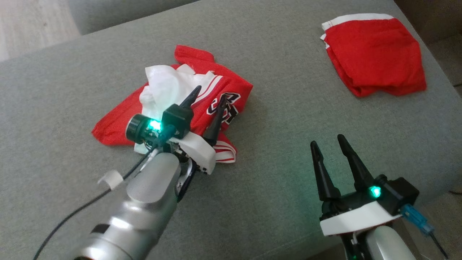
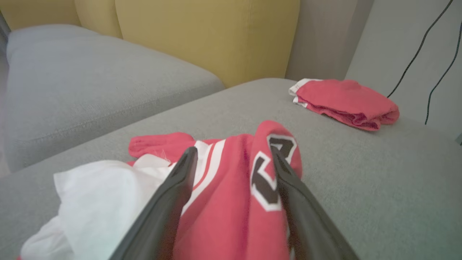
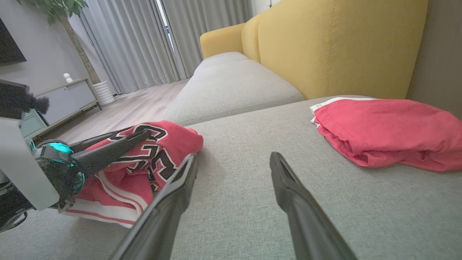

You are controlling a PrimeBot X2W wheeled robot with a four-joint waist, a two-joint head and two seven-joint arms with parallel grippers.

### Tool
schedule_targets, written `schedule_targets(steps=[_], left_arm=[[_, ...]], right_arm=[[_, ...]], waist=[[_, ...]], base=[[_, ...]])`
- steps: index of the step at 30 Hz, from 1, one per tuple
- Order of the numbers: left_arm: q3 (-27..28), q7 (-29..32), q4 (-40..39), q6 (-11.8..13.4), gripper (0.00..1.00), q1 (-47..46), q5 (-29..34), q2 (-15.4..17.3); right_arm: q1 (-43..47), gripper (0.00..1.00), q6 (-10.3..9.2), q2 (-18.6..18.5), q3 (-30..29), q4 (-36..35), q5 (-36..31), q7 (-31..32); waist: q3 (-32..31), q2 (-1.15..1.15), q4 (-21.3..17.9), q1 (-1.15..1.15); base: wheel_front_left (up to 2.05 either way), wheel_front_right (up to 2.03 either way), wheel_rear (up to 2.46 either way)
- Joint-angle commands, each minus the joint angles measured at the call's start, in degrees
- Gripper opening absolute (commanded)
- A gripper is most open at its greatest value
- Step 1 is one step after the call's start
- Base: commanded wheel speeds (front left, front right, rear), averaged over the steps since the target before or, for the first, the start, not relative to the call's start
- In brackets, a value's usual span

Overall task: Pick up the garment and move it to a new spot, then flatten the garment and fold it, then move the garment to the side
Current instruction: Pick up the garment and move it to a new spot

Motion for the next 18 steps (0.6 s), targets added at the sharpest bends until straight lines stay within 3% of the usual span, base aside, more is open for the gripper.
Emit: schedule_targets(steps=[1, 5, 10, 13, 18], left_arm=[[0.7, -1.3, -4.7, 2.1, 1.00, -0.2, -1.7, 1.2], [1.7, -1.5, -12.8, 6.4, 1.00, 4.5, -1.6, 1.2], [7.3, -1.5, -20.8, 10.5, 1.00, 15.6, 0.1, 1.3], [11.9, -1.5, -26.4, 11.7, 1.00, 22.6, 2.0, 1.7], [18.0, -1.5, -36.3, 11.6, 1.00, 33.3, 7.0, 2.1]], right_arm=[[0.0, 1.00, -0.05, 0.6, 0.4, -1.5, 0.2, -0.1], [2.4, 1.00, -0.05, 0.6, -1.8, -1.5, -0.3, -0.1], [6.1, 1.00, -0.05, 0.8, -5.2, -1.6, 2.2, -0.1], [7.2, 1.00, -0.05, 0.9, -6.3, -1.9, 2.5, -0.1], [9.0, 1.00, -0.05, 1.0, -7.7, -2.3, 2.5, -0.1]], waist=[[-2.6, 0.00, 2.8, -0.03], [-7.2, 0.00, 7.9, -0.03], [-13.0, 0.00, 13.9, -0.03], [-14.7, 0.00, 16.7, -0.03], [-16.7, 0.00, 20.2, -0.03]], base=[[0.00, 0.00, 0.00], [0.00, 0.00, 0.00], [0.00, 0.00, 0.00], [0.00, 0.00, 0.00], [0.00, 0.00, 0.00]])
